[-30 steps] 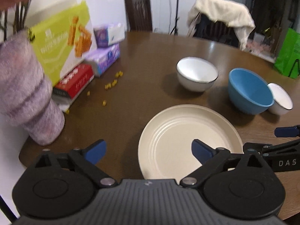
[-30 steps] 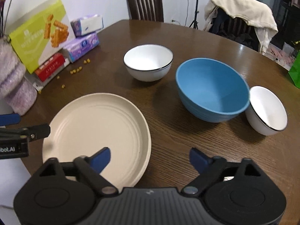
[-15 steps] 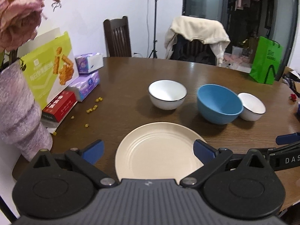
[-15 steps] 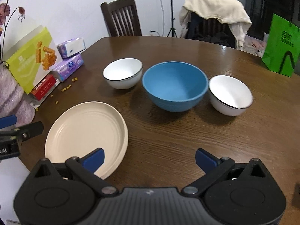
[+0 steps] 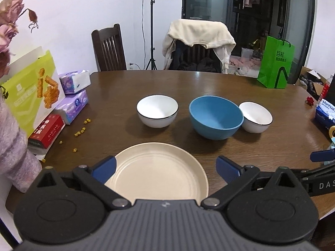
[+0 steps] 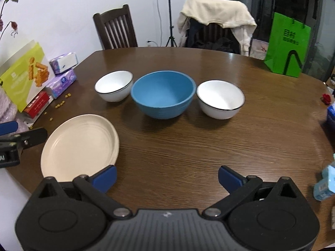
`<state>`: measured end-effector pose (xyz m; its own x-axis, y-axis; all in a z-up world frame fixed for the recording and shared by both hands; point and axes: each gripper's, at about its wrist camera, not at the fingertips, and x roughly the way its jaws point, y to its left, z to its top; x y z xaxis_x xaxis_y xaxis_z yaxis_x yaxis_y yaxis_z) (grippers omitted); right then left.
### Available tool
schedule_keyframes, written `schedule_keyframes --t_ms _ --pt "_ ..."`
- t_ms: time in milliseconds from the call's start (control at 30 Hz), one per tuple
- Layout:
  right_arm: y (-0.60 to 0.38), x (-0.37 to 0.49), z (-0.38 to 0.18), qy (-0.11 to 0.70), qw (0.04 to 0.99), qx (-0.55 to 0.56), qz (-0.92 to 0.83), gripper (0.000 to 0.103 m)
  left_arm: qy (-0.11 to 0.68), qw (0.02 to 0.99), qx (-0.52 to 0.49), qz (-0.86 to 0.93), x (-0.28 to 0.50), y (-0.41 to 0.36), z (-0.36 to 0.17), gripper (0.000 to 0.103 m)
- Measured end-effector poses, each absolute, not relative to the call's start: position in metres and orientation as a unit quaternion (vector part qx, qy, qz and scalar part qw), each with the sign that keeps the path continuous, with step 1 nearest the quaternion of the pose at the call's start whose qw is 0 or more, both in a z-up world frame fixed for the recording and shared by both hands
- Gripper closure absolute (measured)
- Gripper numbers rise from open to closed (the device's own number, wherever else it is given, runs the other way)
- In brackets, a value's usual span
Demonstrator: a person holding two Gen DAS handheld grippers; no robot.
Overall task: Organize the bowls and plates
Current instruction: 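Open both grippers and pull them back from the plate stack, then move both tools forward to the rim of the large blue bowl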
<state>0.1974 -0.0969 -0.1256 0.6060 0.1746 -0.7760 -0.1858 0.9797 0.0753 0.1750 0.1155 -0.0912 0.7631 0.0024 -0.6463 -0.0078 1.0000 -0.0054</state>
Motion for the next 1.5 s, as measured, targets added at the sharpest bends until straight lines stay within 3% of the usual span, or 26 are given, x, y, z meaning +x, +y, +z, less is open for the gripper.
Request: schedule_keyframes --t_ms 933,1500 --pt "-0.179 0.245 -0.116 0.42 0.894 -0.048 0.148 0.0 0.374 0.923 -0.048 0.076 0.217 0.038 -0.087 0.0" --pt "-0.166 0.283 -0.122 0.434 0.886 -0.028 0.159 0.0 0.396 0.915 -0.026 0.076 0.266 0.049 -0.084 0.0"
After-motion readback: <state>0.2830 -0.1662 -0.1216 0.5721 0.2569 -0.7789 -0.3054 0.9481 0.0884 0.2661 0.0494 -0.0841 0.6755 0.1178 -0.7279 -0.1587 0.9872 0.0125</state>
